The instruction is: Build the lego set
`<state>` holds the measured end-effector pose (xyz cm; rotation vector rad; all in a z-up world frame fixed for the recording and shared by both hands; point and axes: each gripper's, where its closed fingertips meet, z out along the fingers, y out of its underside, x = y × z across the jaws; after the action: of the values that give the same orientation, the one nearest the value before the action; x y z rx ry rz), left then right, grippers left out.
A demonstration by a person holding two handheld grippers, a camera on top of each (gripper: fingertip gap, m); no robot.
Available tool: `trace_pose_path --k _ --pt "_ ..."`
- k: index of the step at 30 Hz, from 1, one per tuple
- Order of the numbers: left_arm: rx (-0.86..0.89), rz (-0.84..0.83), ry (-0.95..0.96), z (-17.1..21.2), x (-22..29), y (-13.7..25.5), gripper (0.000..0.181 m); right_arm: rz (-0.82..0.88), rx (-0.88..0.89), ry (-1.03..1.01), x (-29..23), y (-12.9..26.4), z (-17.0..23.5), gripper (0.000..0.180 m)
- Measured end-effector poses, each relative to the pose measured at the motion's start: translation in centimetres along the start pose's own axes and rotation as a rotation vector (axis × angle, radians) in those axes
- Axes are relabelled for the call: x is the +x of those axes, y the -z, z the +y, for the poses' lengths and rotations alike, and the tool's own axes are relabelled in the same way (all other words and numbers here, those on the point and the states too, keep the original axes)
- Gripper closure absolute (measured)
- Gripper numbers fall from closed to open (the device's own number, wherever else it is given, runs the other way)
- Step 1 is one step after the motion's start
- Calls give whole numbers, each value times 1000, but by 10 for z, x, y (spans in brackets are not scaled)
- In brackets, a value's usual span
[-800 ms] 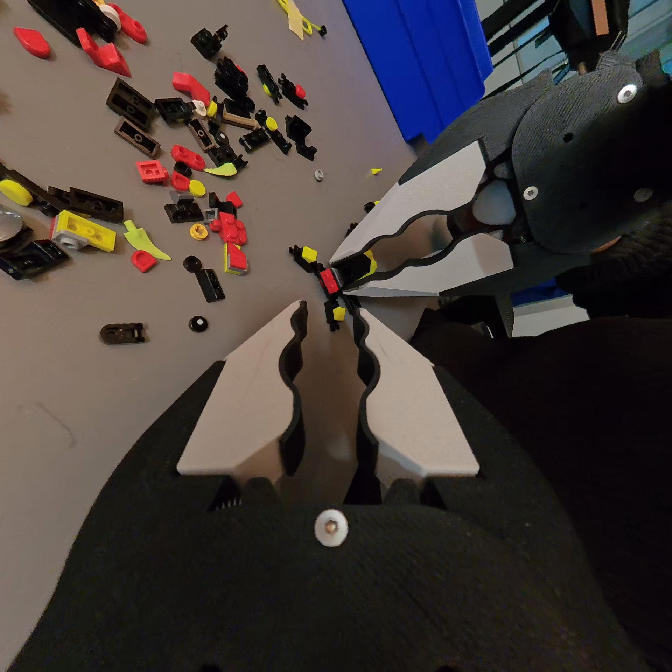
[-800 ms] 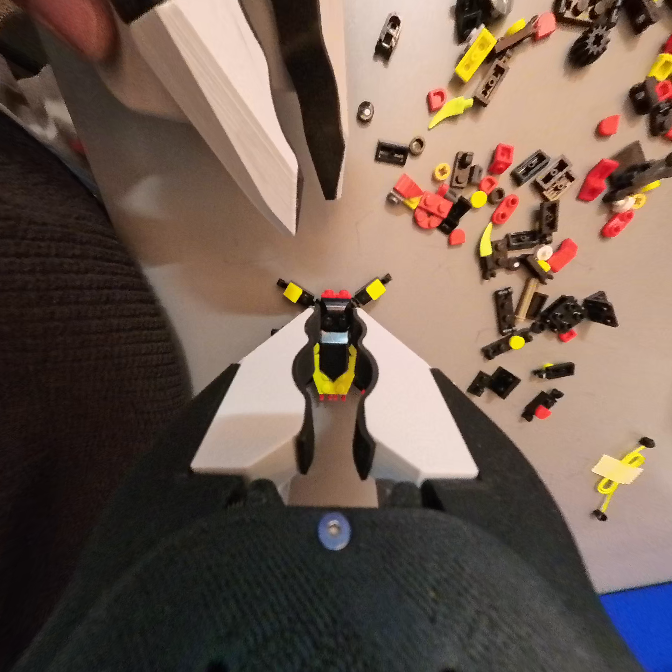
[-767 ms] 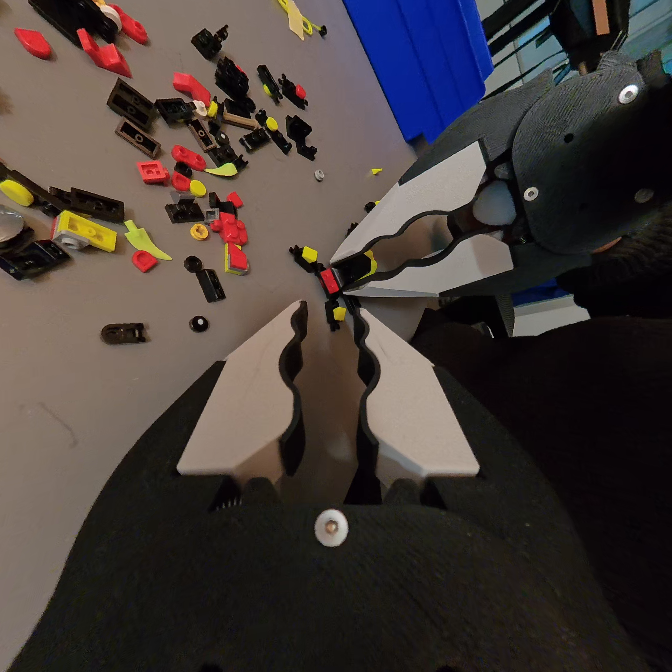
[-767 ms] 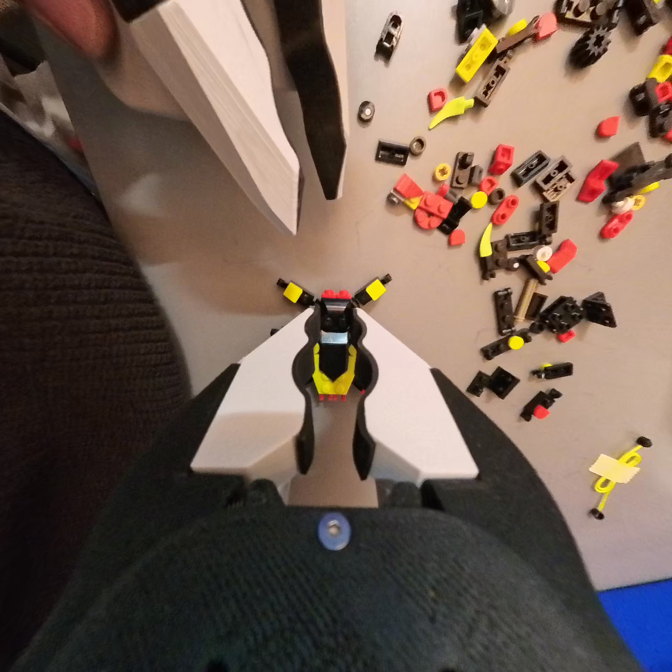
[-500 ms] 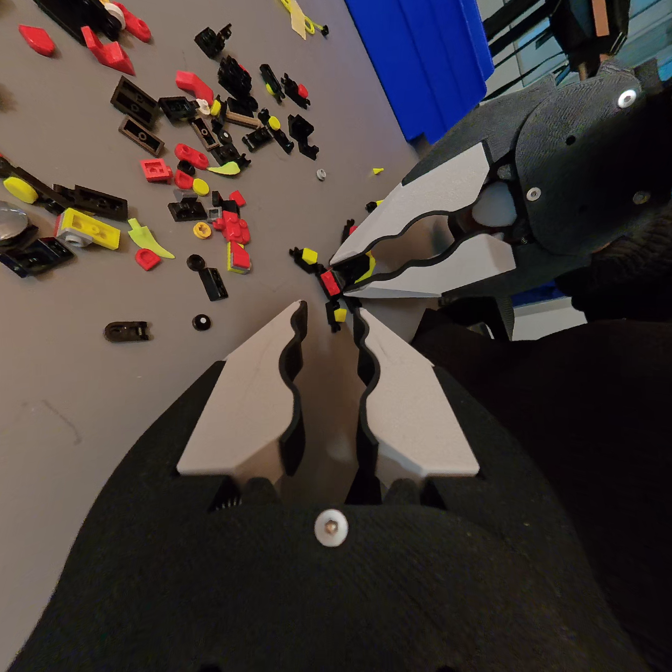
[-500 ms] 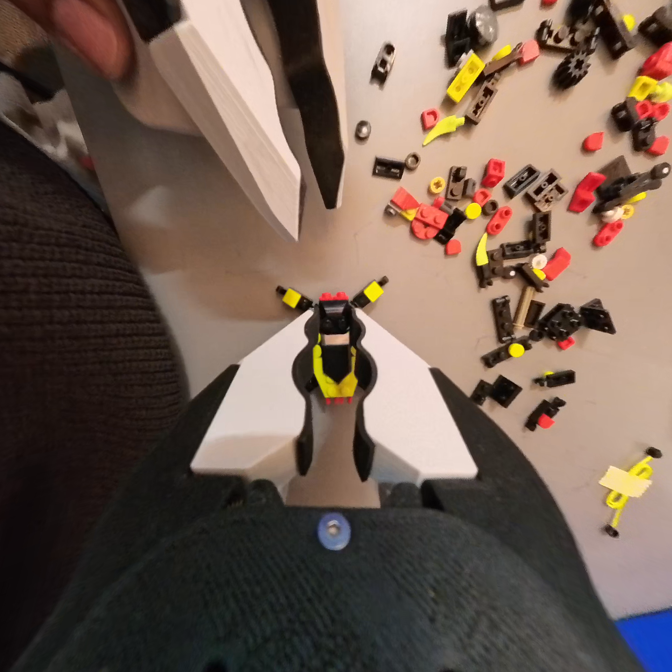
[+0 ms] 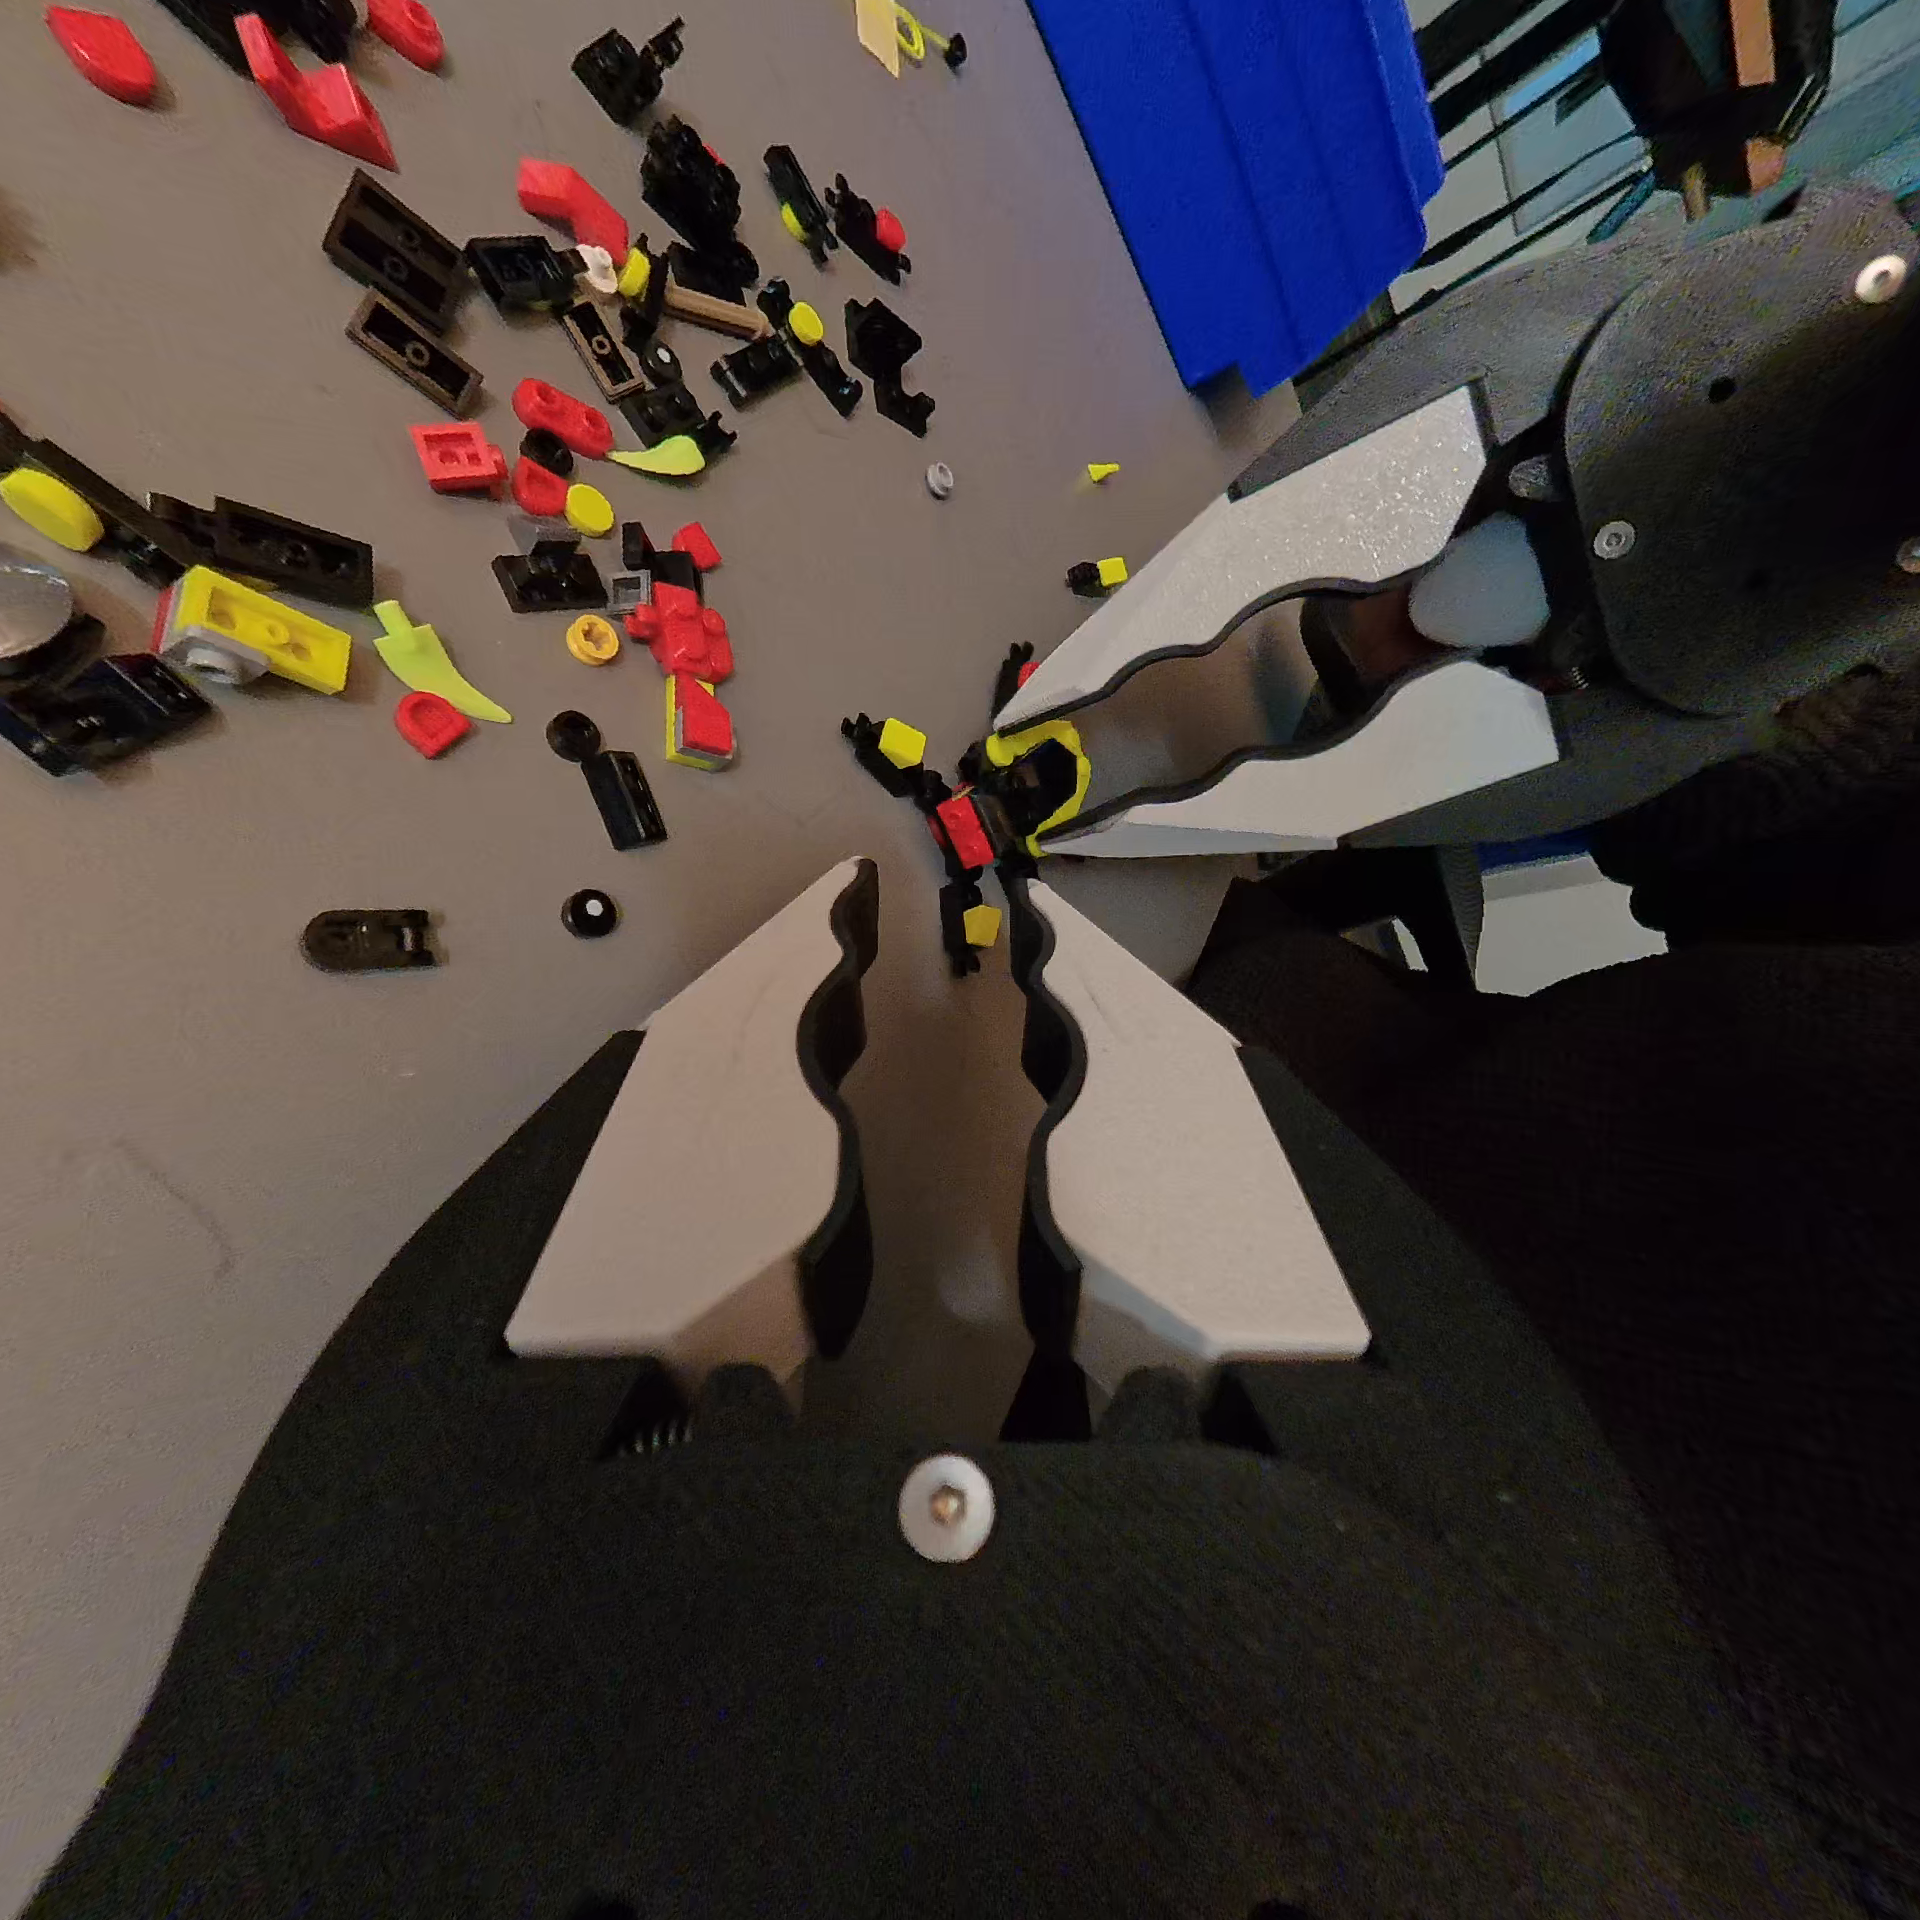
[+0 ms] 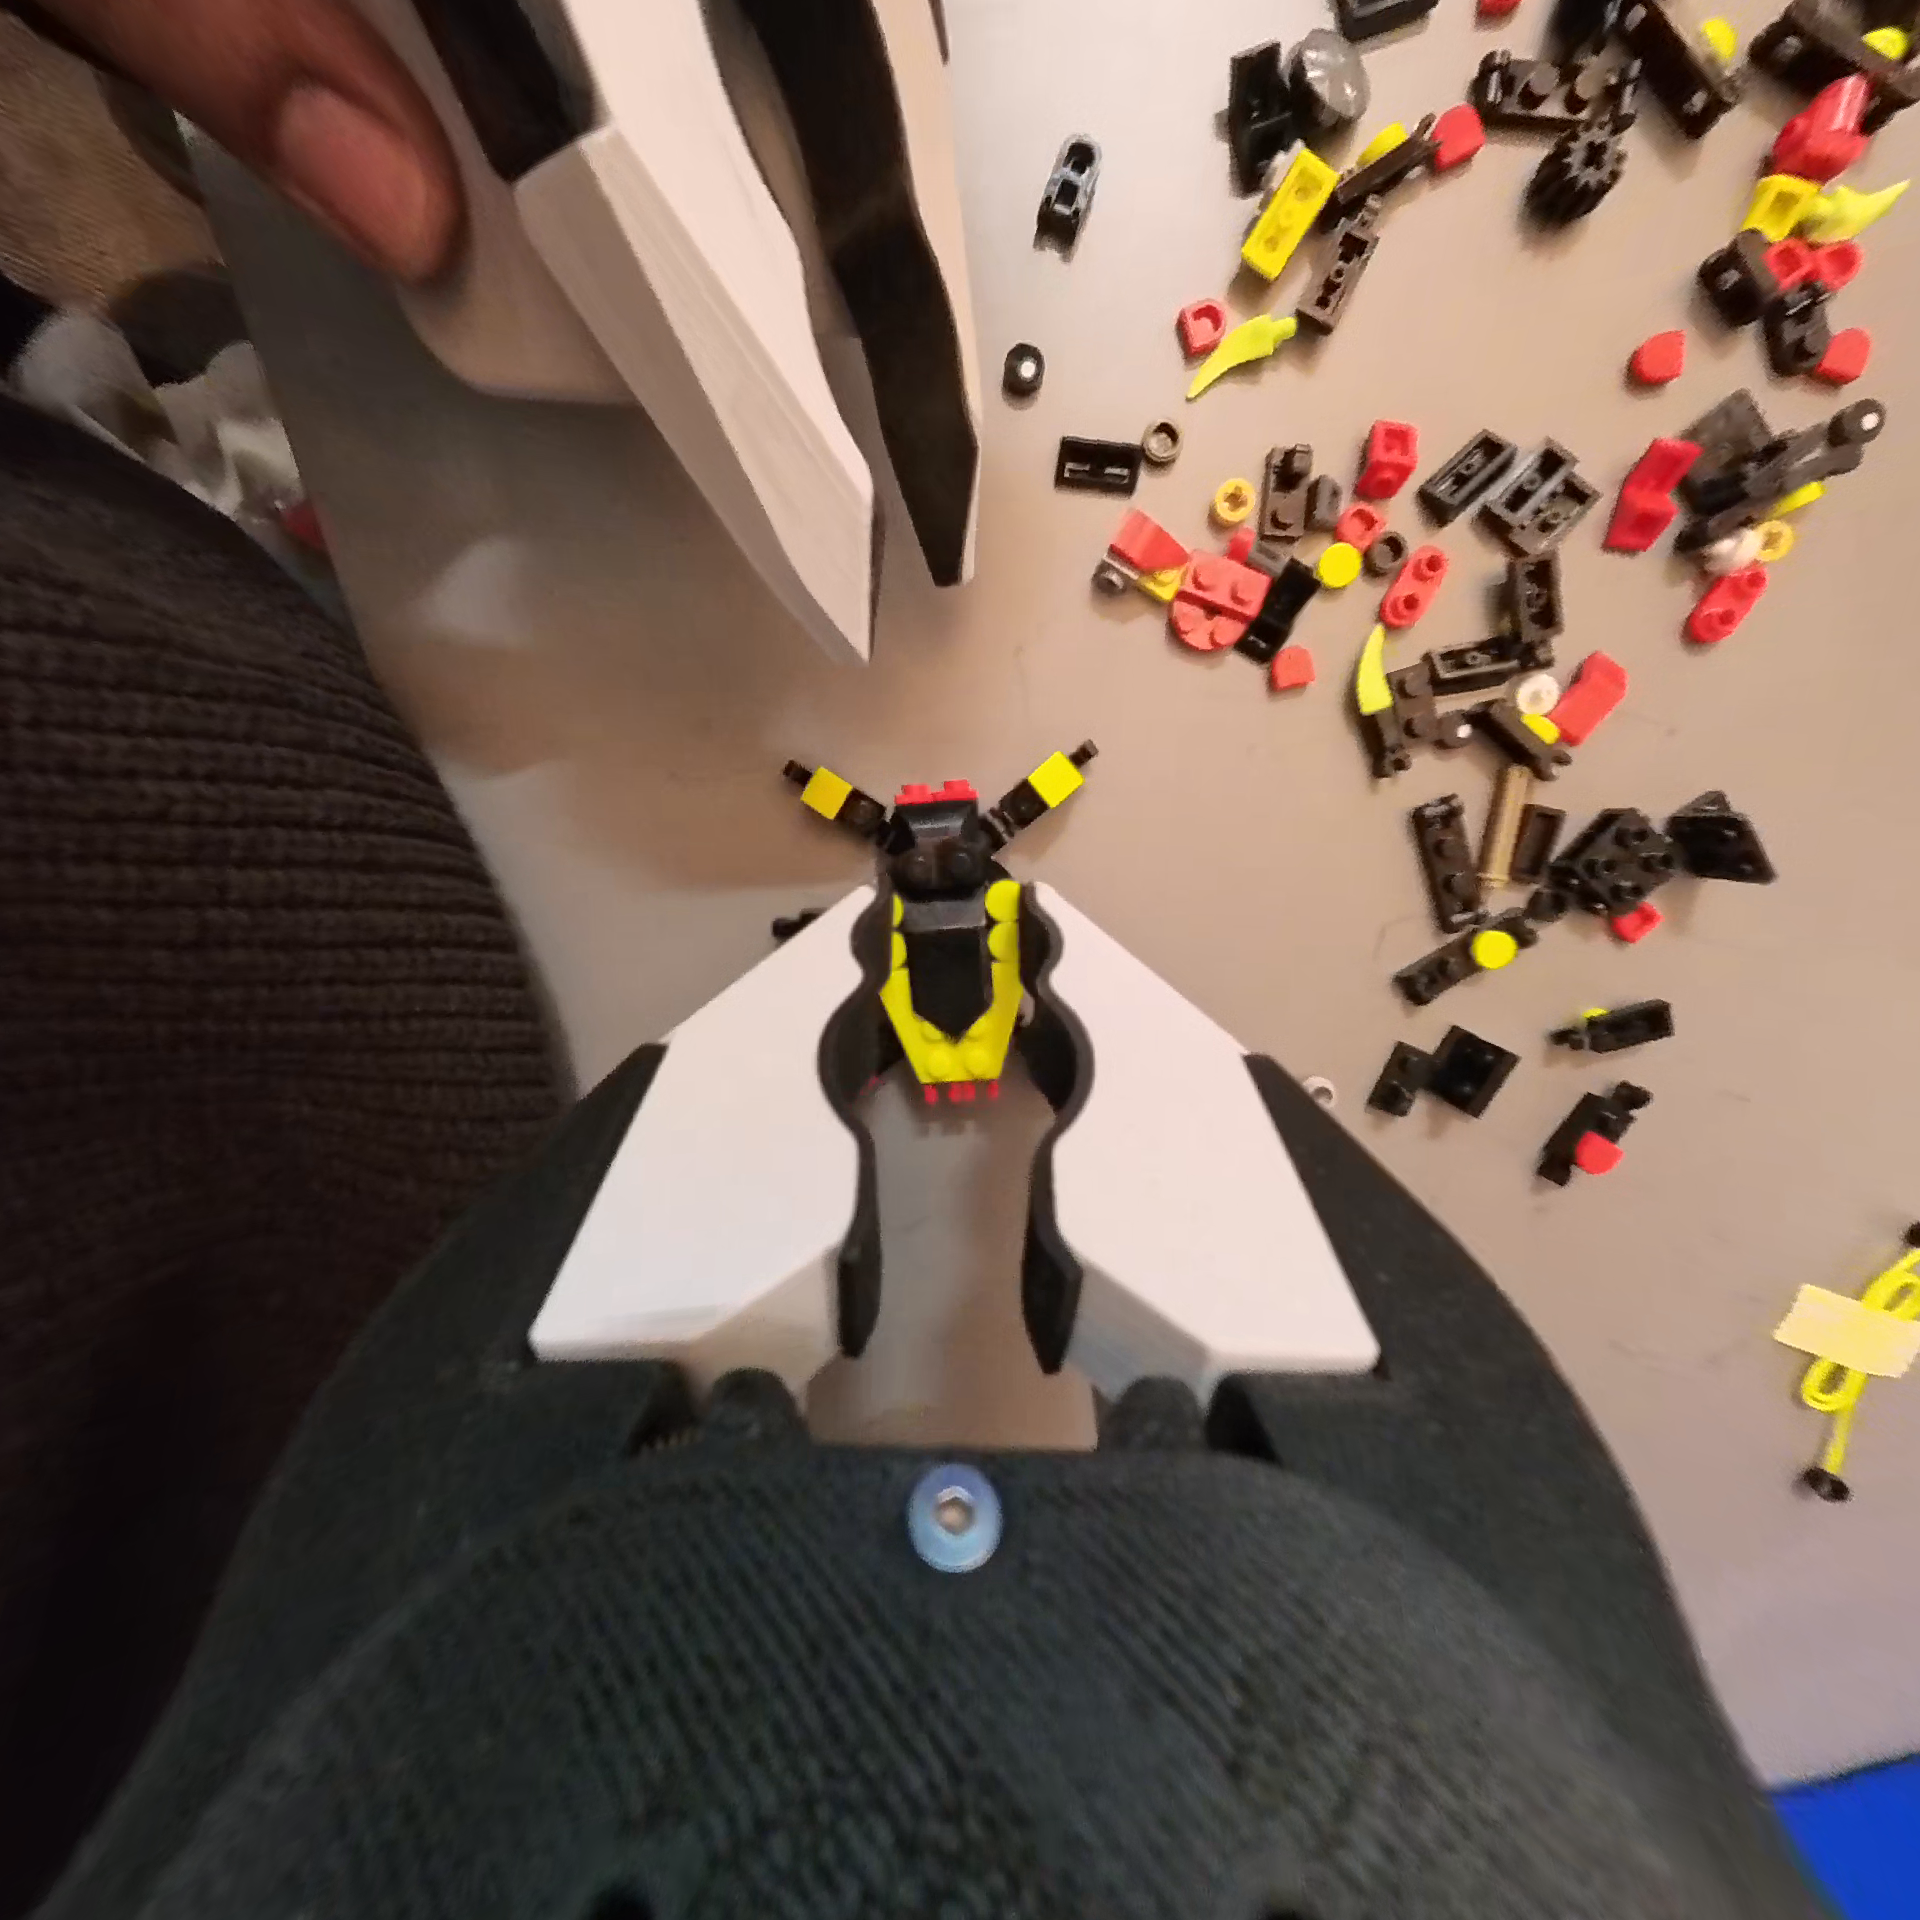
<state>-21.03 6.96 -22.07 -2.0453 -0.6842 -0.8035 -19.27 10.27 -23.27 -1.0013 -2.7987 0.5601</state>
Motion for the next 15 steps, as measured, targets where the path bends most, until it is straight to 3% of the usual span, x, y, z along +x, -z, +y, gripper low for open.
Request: trace_pose_path --k 5,11,15 --pt "-1 1 -4 0 1 0 158 35 -47 49 -3 2 -1 158" --pt "-3 7 -7 1 3 0 158 32 -75 45 -3 3 1 143" --pt "-4 9 -6 1 3 0 158 21 -97 47 -3 -4 7 148"
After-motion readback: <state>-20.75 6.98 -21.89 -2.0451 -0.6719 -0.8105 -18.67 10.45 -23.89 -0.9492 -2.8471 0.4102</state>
